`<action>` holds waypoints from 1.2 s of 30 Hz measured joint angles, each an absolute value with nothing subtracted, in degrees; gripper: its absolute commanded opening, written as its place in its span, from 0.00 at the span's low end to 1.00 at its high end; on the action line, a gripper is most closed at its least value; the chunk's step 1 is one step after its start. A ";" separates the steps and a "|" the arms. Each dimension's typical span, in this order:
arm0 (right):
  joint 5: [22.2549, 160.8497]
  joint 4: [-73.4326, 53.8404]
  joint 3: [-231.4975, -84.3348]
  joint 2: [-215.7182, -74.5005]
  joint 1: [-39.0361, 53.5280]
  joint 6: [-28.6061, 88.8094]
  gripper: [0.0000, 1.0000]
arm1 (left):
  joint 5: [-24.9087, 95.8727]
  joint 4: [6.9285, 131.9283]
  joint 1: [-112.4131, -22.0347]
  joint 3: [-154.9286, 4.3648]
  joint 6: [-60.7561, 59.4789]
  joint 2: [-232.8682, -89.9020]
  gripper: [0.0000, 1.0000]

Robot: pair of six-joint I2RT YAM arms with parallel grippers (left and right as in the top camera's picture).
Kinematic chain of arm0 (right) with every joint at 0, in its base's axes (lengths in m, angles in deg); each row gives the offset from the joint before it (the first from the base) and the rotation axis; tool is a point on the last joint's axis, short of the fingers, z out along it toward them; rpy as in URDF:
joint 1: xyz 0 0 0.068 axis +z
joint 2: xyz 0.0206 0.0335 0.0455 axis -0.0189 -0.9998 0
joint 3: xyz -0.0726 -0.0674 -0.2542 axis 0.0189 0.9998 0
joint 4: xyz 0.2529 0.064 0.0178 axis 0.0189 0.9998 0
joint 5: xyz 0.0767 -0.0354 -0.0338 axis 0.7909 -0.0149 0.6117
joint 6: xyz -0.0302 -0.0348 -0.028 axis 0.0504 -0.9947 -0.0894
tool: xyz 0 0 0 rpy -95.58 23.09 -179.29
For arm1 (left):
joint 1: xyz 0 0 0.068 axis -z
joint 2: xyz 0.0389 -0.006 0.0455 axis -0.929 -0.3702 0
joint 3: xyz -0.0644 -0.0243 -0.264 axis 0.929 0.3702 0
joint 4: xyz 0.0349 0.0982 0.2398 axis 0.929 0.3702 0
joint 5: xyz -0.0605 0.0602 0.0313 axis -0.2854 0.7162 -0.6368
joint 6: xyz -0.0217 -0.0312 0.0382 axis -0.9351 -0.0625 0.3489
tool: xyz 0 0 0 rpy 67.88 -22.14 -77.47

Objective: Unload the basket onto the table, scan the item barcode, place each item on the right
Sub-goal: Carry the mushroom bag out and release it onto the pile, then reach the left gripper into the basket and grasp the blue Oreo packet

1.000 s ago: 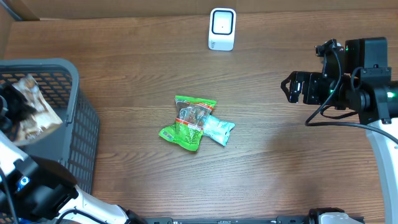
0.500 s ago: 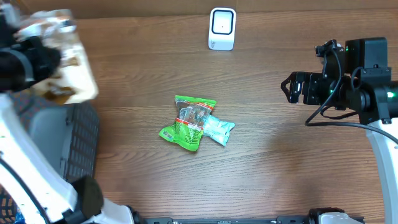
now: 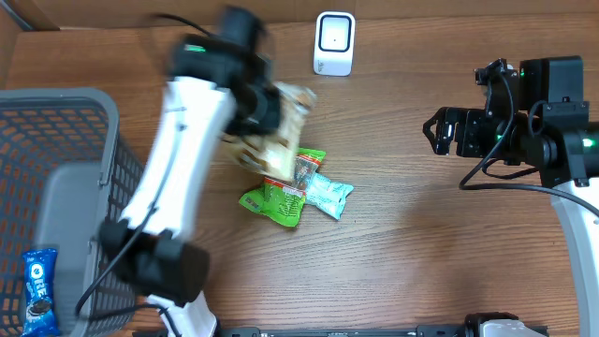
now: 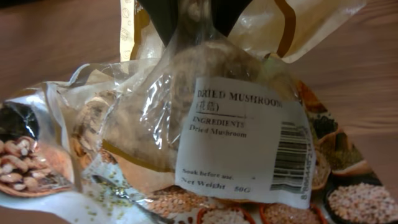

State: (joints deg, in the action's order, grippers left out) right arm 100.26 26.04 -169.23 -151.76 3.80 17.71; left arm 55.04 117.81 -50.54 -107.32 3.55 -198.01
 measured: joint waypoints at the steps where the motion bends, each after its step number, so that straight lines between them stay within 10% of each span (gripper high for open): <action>1: 100.24 26.02 -169.23 -151.76 3.78 17.69 1.00 | 55.26 115.40 -48.53 -104.59 2.78 -198.95 0.05; 7: 100.24 26.04 -169.23 -151.76 3.78 17.67 1.00 | 55.42 109.68 -40.44 -97.95 -0.56 -204.21 0.37; 18: 100.24 26.30 -169.23 -151.76 3.78 17.69 1.00 | 55.46 115.86 -42.95 -103.83 -1.76 -205.24 0.39; 36: 100.24 27.42 -169.23 -151.76 3.78 17.69 1.00 | 59.15 131.64 -83.15 -127.89 3.90 -181.77 0.51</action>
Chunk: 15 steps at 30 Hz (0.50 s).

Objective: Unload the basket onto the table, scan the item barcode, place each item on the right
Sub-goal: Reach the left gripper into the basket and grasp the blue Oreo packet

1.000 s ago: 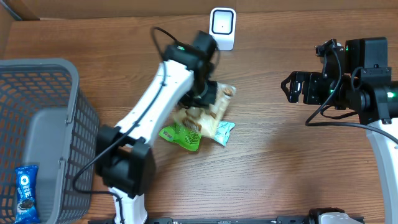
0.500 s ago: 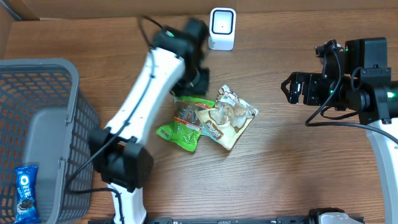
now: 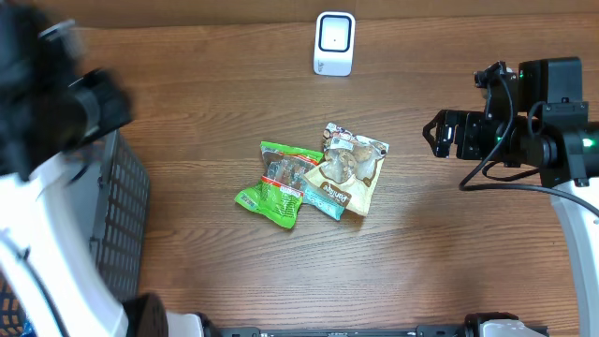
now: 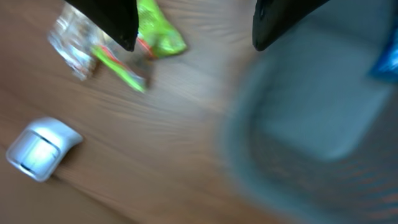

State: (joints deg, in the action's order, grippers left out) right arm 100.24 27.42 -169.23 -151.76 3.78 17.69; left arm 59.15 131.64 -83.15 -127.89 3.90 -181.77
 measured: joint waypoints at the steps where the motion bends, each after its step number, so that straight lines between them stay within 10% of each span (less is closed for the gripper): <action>1: 100.24 27.39 -169.23 -151.76 3.78 17.69 1.00 | 59.37 131.71 -86.64 -125.68 4.25 -179.97 0.51; 15: 100.26 26.37 -169.23 -151.76 3.78 17.71 1.00 | 57.75 106.31 -123.45 -86.67 4.14 -179.19 0.44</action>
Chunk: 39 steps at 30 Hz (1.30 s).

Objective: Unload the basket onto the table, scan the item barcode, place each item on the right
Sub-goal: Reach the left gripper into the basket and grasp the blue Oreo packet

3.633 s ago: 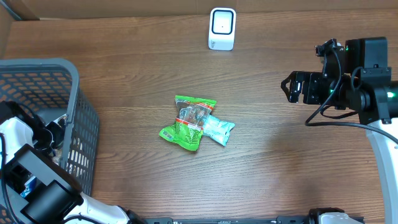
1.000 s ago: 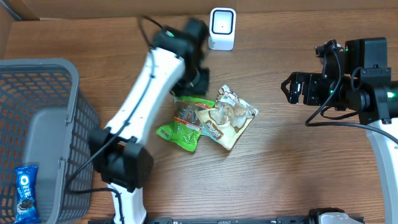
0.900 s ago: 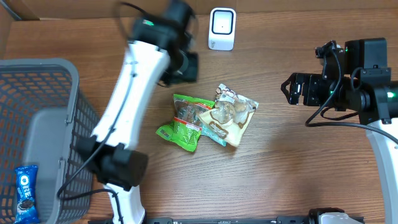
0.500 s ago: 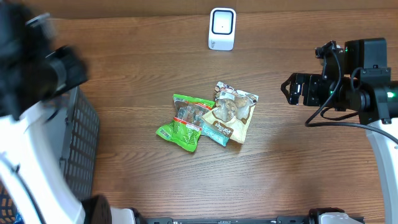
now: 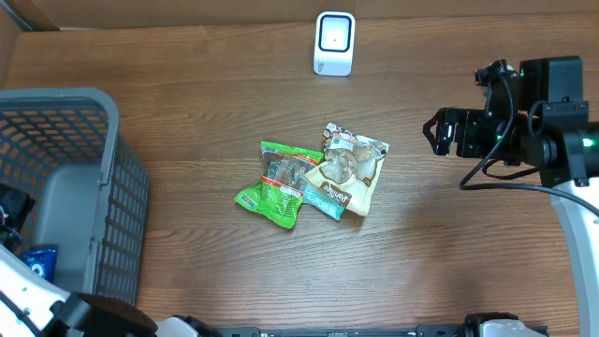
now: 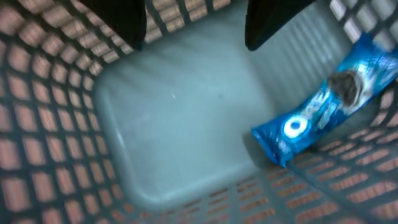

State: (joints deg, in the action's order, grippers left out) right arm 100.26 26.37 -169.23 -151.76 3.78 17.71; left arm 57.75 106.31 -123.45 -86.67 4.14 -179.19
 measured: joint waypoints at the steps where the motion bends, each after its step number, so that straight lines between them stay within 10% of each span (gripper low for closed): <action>1: 100.24 26.32 -169.23 -151.76 3.78 17.69 1.00 | 57.82 103.23 -123.45 -84.46 4.49 -179.21 0.45; 12: 100.26 25.82 -169.23 -151.76 3.78 17.71 1.00 | 68.01 86.40 -121.51 -68.51 12.25 -179.21 0.36; 19: 100.24 25.71 -169.23 -151.76 3.78 17.69 1.00 | 73.25 86.01 -121.51 -65.42 18.45 -179.21 0.56; 39: 100.24 26.24 -169.23 -151.76 3.78 17.71 1.00 | 80.09 74.95 -122.03 -54.06 34.78 -179.21 0.60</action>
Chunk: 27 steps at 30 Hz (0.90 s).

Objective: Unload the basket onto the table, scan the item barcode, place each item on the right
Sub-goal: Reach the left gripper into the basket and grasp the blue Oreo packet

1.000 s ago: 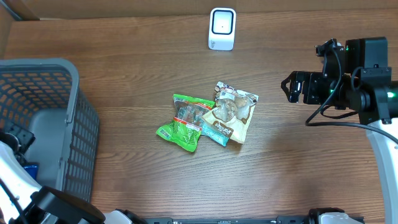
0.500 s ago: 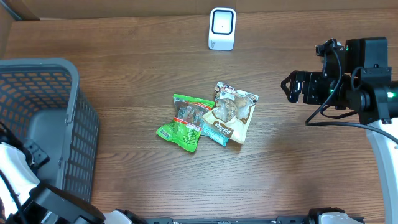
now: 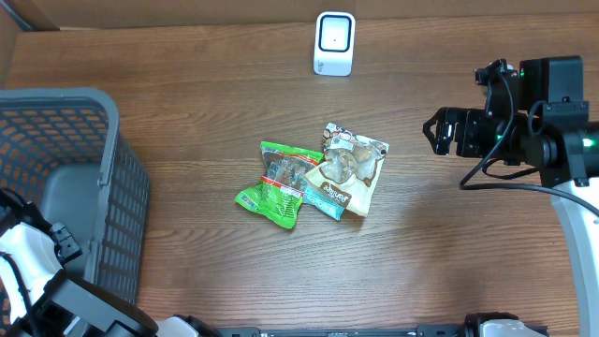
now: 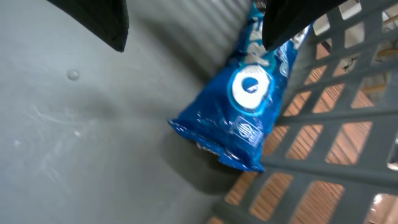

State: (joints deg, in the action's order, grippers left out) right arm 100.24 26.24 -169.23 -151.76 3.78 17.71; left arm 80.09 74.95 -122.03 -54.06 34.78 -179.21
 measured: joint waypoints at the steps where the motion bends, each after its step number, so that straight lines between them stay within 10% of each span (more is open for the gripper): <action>1: 100.24 26.43 -169.23 -151.76 3.78 17.71 1.00 | 80.18 74.07 -122.25 -53.86 34.93 -179.21 0.60; 17: 100.26 27.07 -169.23 -151.76 3.78 17.69 1.00 | 81.32 69.96 -124.89 -53.38 34.08 -185.29 0.56; 27: 100.24 26.54 -169.23 -151.76 3.78 17.67 1.00 | 76.97 67.12 -124.92 -53.38 32.59 -185.29 0.36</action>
